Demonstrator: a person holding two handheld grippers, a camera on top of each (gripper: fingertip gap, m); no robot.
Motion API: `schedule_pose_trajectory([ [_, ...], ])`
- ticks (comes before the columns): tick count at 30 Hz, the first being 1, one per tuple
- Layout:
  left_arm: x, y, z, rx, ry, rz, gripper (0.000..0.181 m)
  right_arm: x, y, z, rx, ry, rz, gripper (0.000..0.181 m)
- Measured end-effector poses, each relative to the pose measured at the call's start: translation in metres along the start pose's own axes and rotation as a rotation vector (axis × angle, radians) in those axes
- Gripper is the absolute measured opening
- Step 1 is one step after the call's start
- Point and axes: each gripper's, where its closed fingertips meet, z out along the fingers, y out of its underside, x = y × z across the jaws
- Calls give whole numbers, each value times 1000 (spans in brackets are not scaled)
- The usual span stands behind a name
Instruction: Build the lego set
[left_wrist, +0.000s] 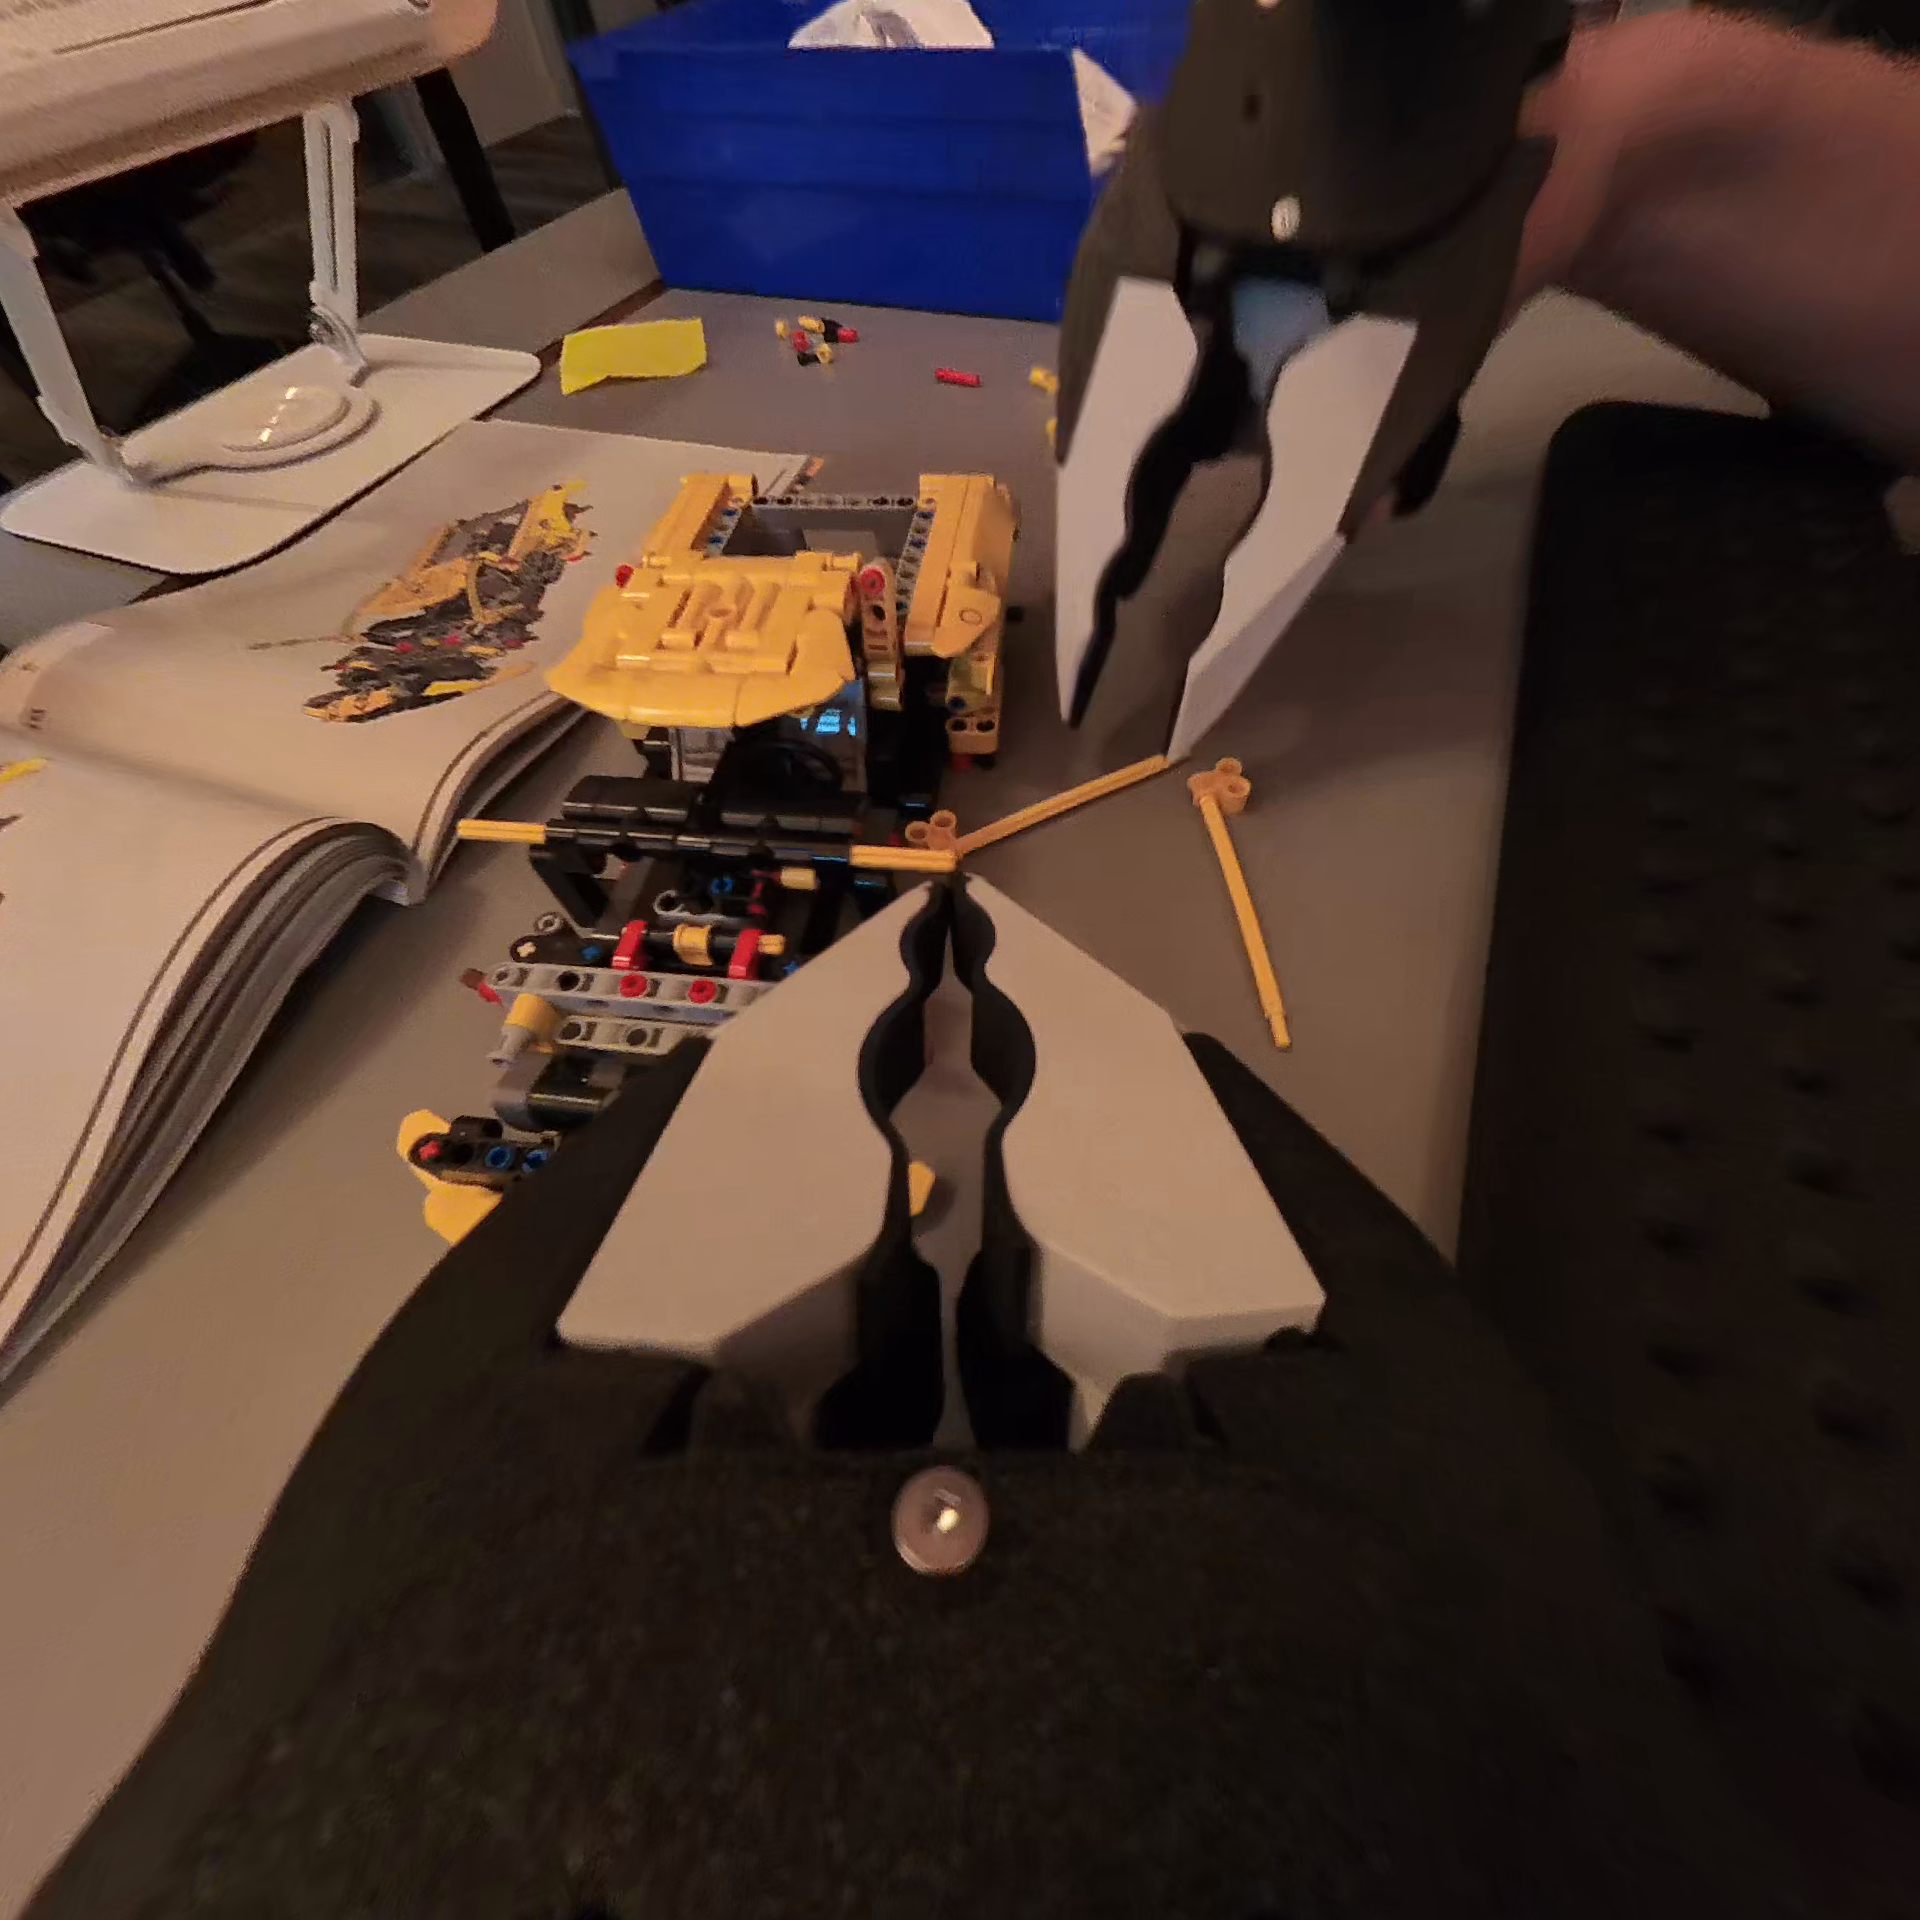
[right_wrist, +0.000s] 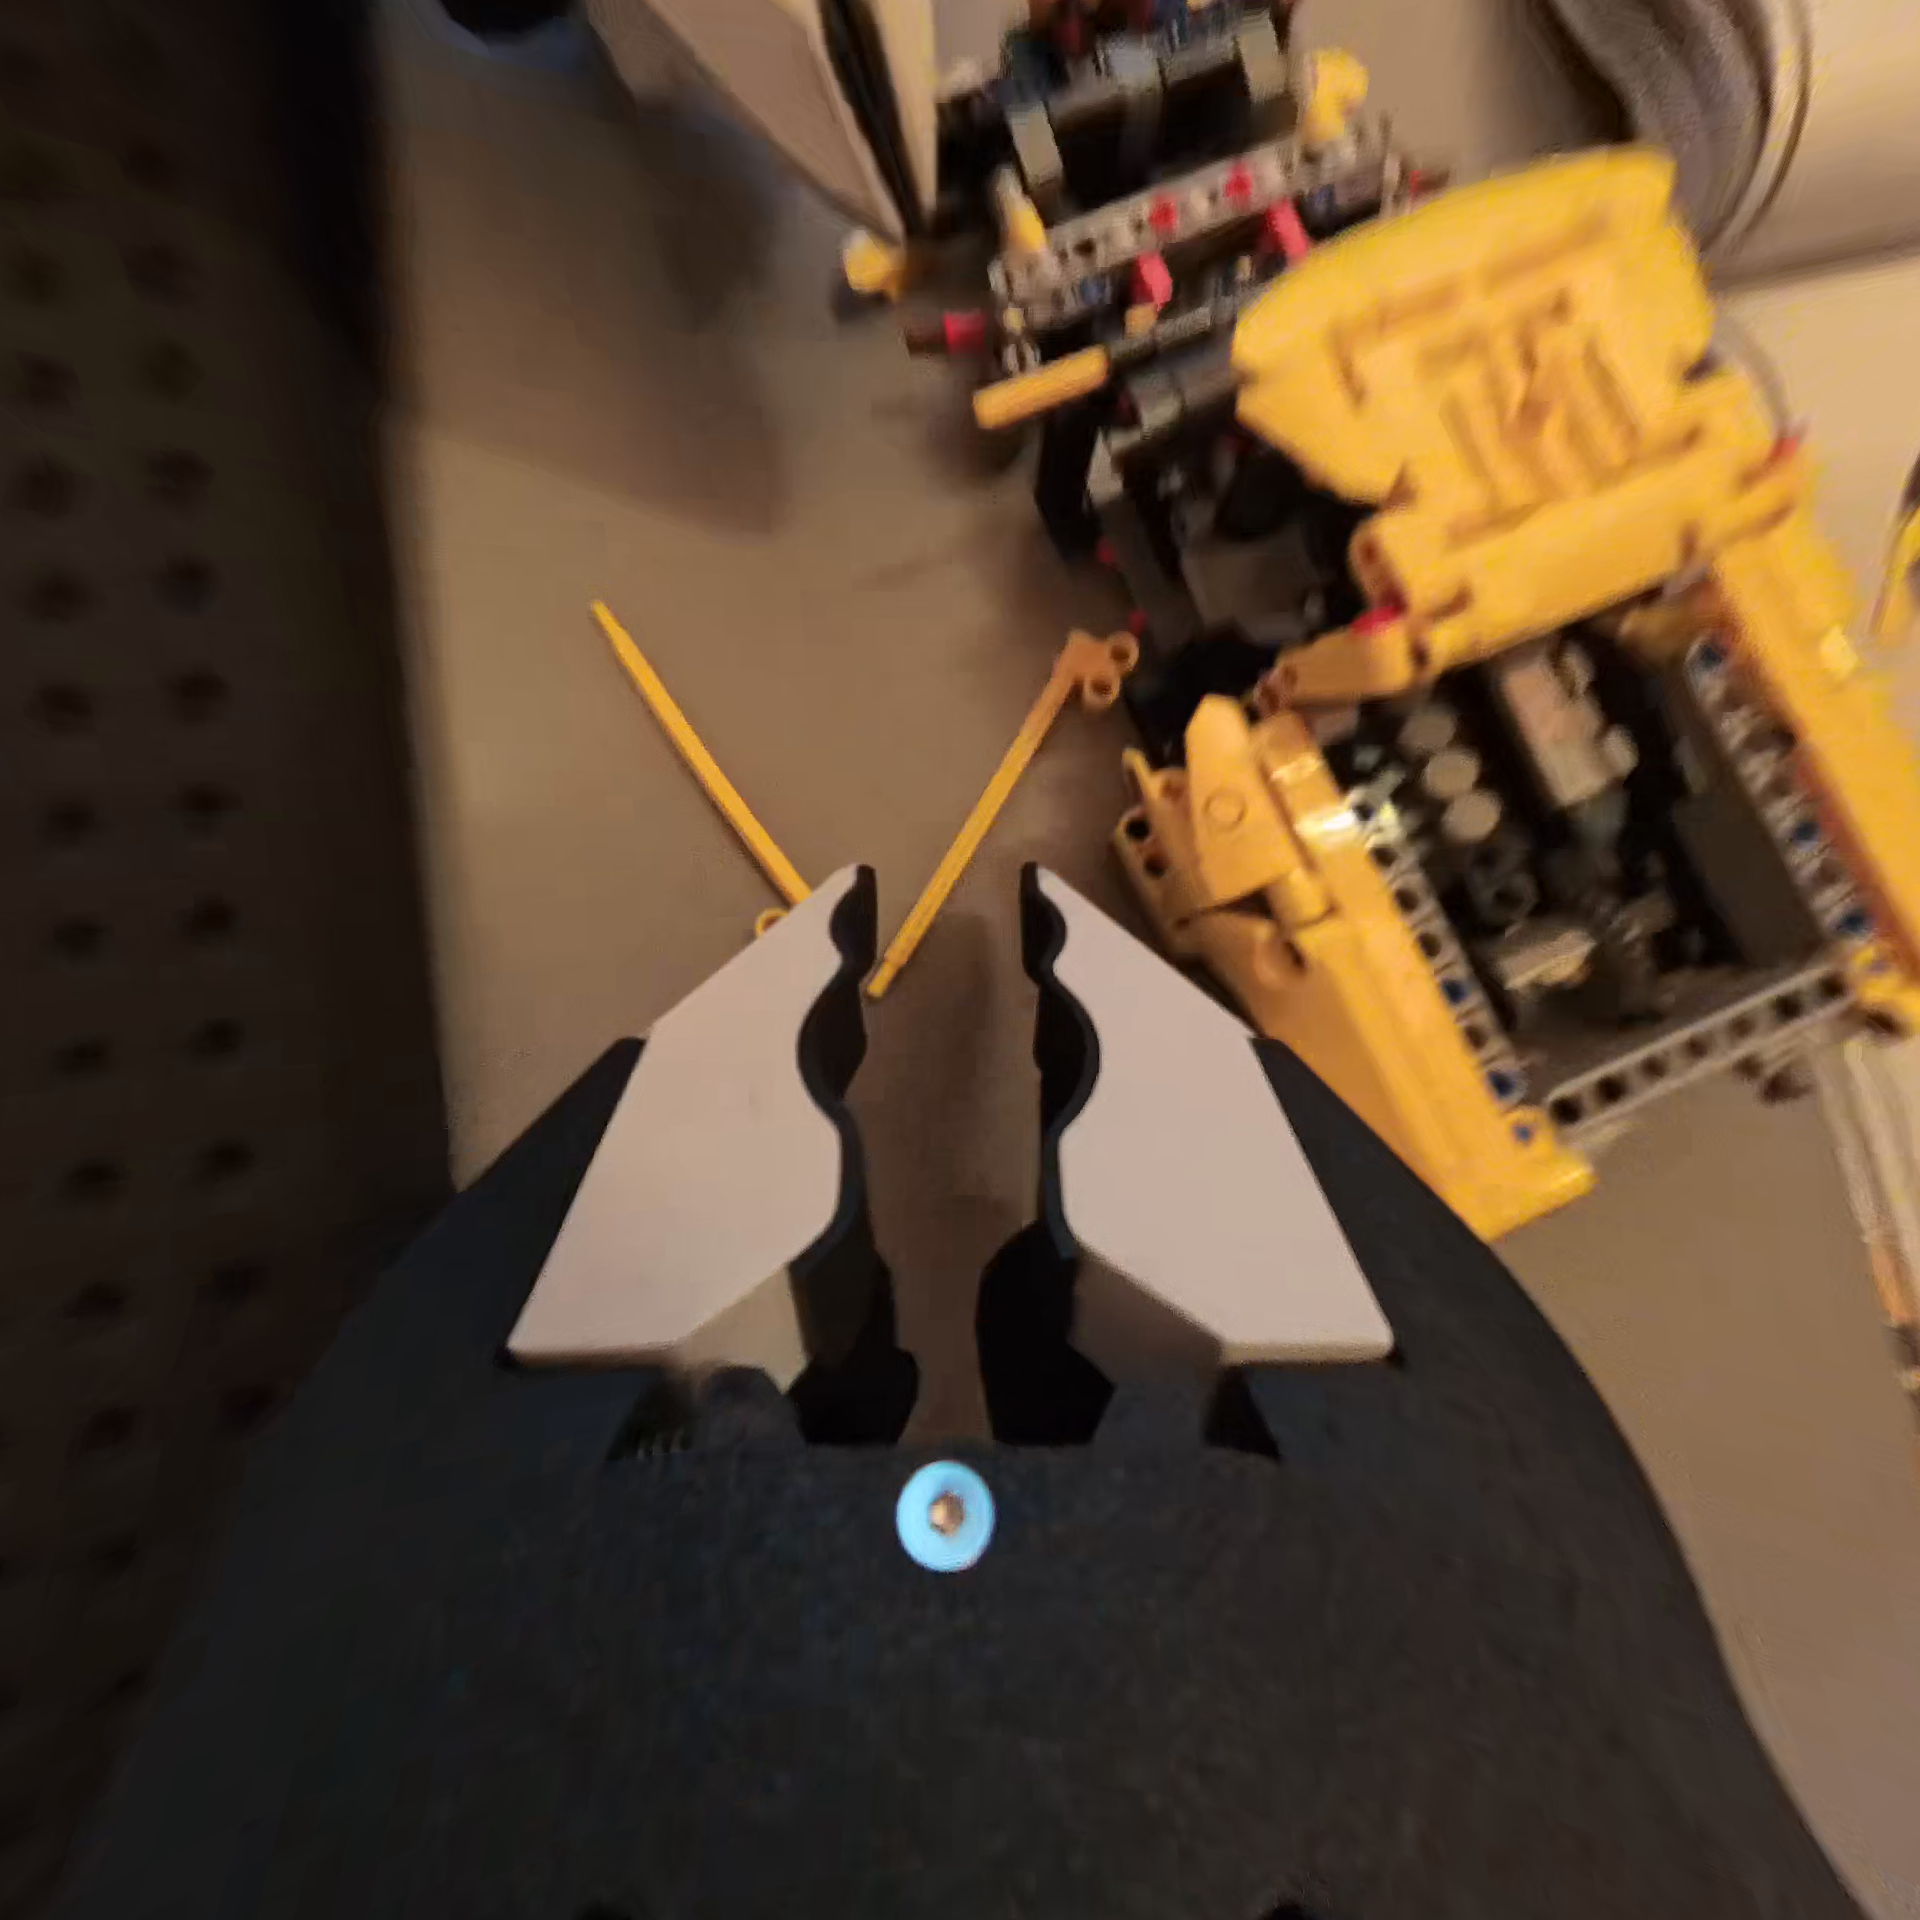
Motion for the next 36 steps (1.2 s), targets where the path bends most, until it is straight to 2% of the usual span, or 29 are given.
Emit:
schedule_pose_trajectory([
  [4,3,-3,2,13,18,-31,0,-5,8,8,59,-42,206,26],
  [8,14,3,3,-51,25,37,25,8,10,13,1,111,93,9],
  [10,16,5,3,-100,-6,125,27,9,8,14,-18,161,22,4],
  [12,12,11,4,-177,-100,313,30,-1,8,14,-49,72,42,3],
  [14,11,16,4,-243,-178,522,30,-9,6,10,-78,-86,171,3],
  [16,15,20,5,-295,-211,697,30,-12,-6,-1,-32,-232,314,3],
  [19,21,9,6,-290,-270,913,29,-21,-20,-18,-57,-402,415,3],
  [22,27,-8,6,-252,-318,1040,29,-36,-40,-31,-57,-557,466,3],
  [23,28,-11,5,-245,-329,1060,29,-39,-44,-33,-63,-582,477,3],
  [27,30,-16,1,-237,-329,1081,8,-42,-49,-35,-100,-590,467,3],
  [33,29,-15,0,-242,-336,1038,7,-37,-51,-35,-69,-604,495,3],
  [36,22,-9,3,-244,-327,938,7,-26,-58,-36,2,-550,440,5],
])
